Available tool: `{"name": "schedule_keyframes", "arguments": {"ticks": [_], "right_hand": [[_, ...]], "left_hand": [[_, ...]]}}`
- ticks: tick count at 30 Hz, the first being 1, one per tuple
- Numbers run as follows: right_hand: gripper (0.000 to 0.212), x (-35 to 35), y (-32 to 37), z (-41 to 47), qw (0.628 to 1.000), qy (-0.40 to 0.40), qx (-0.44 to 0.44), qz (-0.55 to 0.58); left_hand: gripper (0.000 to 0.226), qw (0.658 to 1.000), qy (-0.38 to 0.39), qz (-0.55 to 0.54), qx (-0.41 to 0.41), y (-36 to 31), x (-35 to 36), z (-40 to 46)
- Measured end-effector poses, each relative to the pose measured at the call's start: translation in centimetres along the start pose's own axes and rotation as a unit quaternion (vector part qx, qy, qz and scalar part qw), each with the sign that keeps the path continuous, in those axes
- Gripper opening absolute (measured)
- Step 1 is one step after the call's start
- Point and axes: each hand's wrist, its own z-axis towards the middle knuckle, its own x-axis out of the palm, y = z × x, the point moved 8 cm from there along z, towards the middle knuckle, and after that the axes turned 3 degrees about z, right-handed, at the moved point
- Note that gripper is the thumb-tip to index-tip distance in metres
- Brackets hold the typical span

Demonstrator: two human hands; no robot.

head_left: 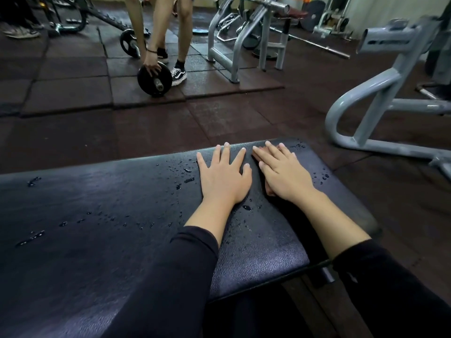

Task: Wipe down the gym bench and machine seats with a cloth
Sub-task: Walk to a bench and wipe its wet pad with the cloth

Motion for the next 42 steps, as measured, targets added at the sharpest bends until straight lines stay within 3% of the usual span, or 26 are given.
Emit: {"name": "schedule_keyframes", "arguments": {"ticks": [7, 11, 15, 19, 22, 24, 28, 33, 37, 42], "right_hand": [[0.049, -1.3, -1.6, 6.4, 0.997, 0.031, -0.001, 0.067], [0.039, -2.8, -6.0, 6.8, 0.980, 0.001, 0.068, 0.185], [0.042, -3.0, -6.8, 4.1, 0.995, -0.036, 0.018, 0.087], [0.045, -1.1, -3.2, 1.4, 0.995, -0.077, -0.054, -0.020], [0.058, 0.4, -0.6, 3.5, 0.991, -0.046, -0.106, -0.067], [0.054, 0.7, -0.6, 5.9, 0.985, -0.014, -0.142, -0.093], [0.047, -2.2, -4.9, 8.1, 0.996, 0.007, -0.070, -0.062], [0.044, -3.8, -9.2, 4.3, 0.998, -0.054, -0.002, -0.035], [0.044, -1.8, -5.4, 2.1, 0.994, -0.075, -0.037, -0.076], [0.045, -0.1, -1.0, 6.0, 0.995, -0.035, -0.086, -0.046]], "left_hand": [[0.054, 1.000, -0.012, -0.002, 0.003, 0.2, 0.0, 0.3], [0.054, 1.000, -0.015, -0.005, 0.001, 0.3, 0.1, 0.3], [0.054, 1.000, -0.017, -0.006, -0.001, 0.3, 0.1, 0.3], [0.054, 1.000, -0.017, -0.005, -0.004, 0.3, 0.1, 0.4], [0.054, 1.000, -0.014, 0.002, -0.004, 0.3, 0.2, 0.3], [0.054, 1.000, -0.018, 0.003, -0.004, 0.3, 0.2, 0.4], [0.054, 1.000, -0.019, 0.000, -0.005, 0.3, 0.2, 0.3], [0.054, 1.000, -0.020, 0.001, -0.006, 0.3, 0.3, 0.4], [0.054, 1.000, -0.017, 0.004, -0.009, 0.2, 0.3, 0.4], [0.054, 1.000, -0.017, 0.006, -0.010, 0.2, 0.2, 0.4]]}}
